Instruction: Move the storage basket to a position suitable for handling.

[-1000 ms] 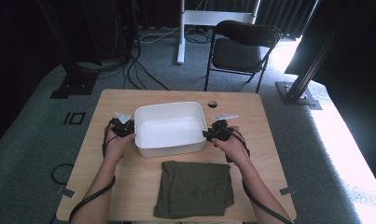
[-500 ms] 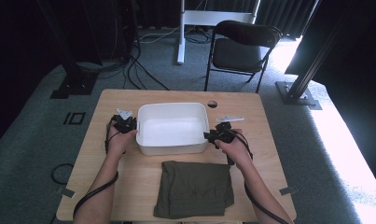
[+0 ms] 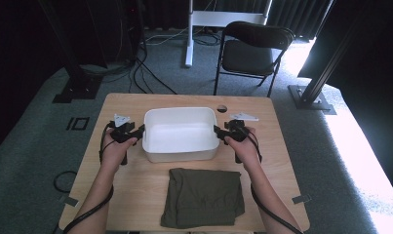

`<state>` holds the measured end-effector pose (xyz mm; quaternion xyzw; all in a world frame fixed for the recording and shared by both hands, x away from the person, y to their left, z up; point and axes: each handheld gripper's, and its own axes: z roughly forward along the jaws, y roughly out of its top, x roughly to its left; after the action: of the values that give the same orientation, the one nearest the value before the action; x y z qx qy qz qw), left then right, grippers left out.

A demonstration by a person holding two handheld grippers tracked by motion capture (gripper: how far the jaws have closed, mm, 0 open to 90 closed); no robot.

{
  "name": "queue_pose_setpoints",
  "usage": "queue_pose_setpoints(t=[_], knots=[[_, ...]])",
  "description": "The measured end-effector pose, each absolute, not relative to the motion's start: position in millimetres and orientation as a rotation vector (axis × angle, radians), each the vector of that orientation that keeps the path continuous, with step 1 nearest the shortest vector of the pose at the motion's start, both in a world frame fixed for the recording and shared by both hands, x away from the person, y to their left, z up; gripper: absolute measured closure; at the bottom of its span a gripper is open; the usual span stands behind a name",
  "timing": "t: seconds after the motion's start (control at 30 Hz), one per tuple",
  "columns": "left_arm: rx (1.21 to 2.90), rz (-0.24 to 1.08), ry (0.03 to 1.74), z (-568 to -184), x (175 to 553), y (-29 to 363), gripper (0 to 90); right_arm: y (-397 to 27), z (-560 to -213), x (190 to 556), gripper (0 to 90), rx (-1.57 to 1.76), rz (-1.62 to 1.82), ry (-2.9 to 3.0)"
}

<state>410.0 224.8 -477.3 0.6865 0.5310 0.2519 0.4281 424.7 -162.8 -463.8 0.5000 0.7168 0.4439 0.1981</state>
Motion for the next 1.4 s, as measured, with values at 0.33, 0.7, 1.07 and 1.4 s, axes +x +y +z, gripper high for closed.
queue_pose_setpoints(t=[0.33, 0.7, 1.07, 1.4], knots=[[1.735, 0.614, 1.326, -491, 409, 216, 52.4, -148, -486, 426, 57.2, 1.428, 1.151, 2.047], [1.771, 0.641, 1.378, -493, 410, 206, 73.7, -139, -486, 425, 77.2, 1.465, 1.052, 2.030], [1.808, 0.666, 1.415, -490, 415, 195, 75.8, -138, -485, 424, 79.8, 1.474, 1.013, 1.993], [1.821, 0.653, 1.408, -489, 422, 179, 76.1, -152, -484, 426, 80.7, 1.503, 1.000, 1.966]])
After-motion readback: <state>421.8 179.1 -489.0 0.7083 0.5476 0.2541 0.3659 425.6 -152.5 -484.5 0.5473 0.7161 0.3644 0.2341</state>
